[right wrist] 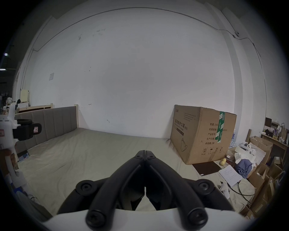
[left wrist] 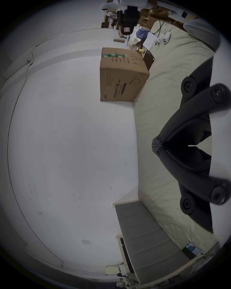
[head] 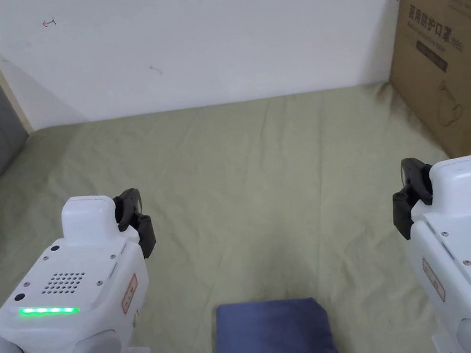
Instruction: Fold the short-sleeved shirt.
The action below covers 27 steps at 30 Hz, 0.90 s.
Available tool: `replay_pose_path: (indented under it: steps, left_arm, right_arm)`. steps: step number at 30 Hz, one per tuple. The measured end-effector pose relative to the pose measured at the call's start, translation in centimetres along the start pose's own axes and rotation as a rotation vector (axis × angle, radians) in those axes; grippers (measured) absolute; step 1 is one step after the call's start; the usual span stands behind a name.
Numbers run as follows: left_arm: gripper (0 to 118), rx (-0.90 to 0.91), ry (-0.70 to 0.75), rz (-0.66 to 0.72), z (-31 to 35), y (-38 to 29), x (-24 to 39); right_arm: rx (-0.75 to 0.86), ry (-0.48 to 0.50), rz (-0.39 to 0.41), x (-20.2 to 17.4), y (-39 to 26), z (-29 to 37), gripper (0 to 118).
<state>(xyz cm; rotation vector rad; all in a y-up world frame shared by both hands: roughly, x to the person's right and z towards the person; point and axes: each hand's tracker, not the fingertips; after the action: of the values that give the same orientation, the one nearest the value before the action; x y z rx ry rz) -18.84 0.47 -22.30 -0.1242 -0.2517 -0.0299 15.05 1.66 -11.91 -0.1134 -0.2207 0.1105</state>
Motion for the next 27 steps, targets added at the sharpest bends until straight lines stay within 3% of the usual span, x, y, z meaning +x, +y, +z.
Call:
replay_pose_path:
  steps: [13,23,27]
  left_arm:
    - [0,-0.015,0.03,0.045,-0.3,-0.8,-1.0]
    - [0,-0.07,0.006,0.084,-0.5,-2.1,-1.8]
    - [0,-0.105,-0.004,0.087,-0.6,-3.1,-2.1]
  right_arm:
    - [-0.038,0.048,-0.035,-1.1,-1.4,-1.4,0]
    - [-0.405,0.201,-0.054,-8.5,-14.7,-6.4,0]
    - [-0.509,0.232,-0.021,-11.0,-19.5,-7.3,0]
